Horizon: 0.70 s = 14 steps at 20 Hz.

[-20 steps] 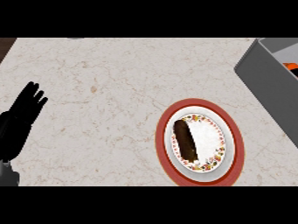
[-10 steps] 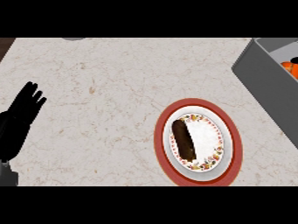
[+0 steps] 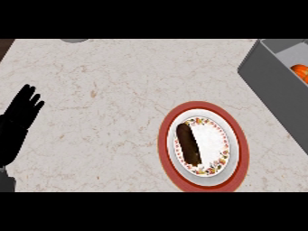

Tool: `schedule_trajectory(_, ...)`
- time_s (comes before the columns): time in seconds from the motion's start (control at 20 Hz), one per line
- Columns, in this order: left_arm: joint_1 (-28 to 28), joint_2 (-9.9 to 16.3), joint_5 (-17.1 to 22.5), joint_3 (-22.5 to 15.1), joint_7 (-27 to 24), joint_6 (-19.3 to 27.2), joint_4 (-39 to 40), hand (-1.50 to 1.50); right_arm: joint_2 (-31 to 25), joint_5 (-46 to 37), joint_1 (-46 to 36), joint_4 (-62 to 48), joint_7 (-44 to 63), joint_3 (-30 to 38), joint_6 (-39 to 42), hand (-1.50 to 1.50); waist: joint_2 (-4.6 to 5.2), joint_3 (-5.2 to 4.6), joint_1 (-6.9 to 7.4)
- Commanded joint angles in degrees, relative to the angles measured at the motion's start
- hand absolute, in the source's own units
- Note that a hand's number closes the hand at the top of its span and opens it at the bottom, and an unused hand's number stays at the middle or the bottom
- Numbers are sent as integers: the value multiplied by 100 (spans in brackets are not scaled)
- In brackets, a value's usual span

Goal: Pick the squash from the plate and place it in the cardboard box

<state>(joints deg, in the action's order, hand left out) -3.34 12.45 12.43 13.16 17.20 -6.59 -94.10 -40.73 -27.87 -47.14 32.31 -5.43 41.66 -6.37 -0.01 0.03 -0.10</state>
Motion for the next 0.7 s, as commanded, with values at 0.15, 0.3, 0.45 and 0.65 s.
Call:
schedule_trajectory(0.15, -158, 139, 149, 73, 402, -13, -252, 0, -745, 838, 776, 87, -356, 511, 968, -150, -13, 1, -20)
schedule_trajectory(0.3, 96, 50, 27, 49, -25, -105, -169, 0, -867, 1045, 1239, -122, -997, 599, 1226, -150, 4, 2, 12)
schedule_trajectory(0.45, 321, -183, -146, -116, -182, -32, -116, 0, -1085, 1204, 1231, -151, -883, 505, 1395, -150, 6, -1, 35)
schedule_trajectory(0.65, 180, -105, -42, -91, 127, -45, -282, 0, -1169, 1218, 1309, -530, -1263, 347, 1196, -150, 12, 2, 62)
